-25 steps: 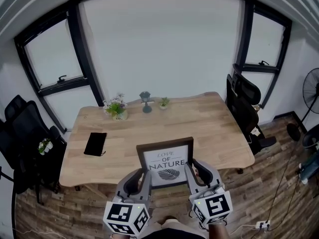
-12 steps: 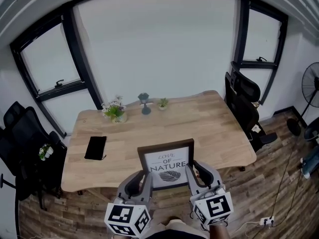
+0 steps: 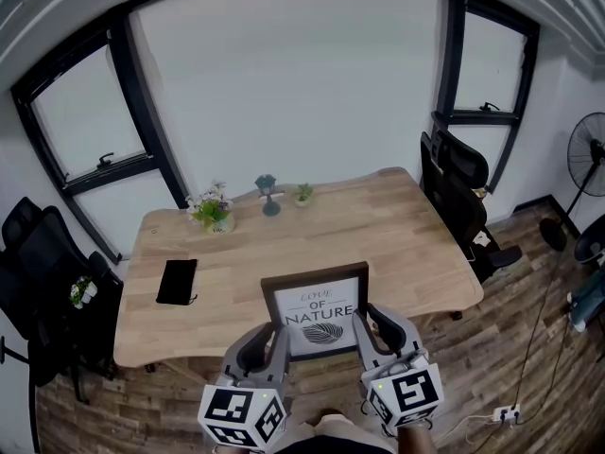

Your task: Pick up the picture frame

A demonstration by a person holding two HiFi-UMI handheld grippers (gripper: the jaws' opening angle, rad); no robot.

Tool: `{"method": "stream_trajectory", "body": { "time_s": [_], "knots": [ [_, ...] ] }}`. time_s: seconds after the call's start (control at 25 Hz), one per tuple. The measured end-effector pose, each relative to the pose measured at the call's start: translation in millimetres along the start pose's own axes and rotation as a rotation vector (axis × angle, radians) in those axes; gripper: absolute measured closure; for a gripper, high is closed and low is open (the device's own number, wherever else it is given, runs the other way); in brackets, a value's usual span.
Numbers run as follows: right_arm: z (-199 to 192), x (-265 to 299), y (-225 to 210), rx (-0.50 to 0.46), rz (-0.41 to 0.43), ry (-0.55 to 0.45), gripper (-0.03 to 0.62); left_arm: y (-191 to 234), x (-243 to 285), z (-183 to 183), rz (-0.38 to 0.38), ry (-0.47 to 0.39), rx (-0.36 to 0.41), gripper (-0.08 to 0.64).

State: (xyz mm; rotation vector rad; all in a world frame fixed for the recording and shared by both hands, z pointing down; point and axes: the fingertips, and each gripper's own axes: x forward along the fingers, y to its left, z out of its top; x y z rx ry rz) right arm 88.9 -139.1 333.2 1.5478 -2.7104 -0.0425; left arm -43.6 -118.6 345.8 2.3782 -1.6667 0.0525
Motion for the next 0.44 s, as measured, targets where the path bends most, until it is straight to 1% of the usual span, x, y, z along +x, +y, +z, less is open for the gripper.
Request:
{"method": "stream_trajectory", "body": {
  "time_s": [0.44],
  "knots": [
    [-2.5, -5.0, 8.5, 0.004, 0.005, 0.009, 0.520, 1.5, -10.1, -4.1, 0.005, 0.006, -0.012, 0.492]
  ]
}}
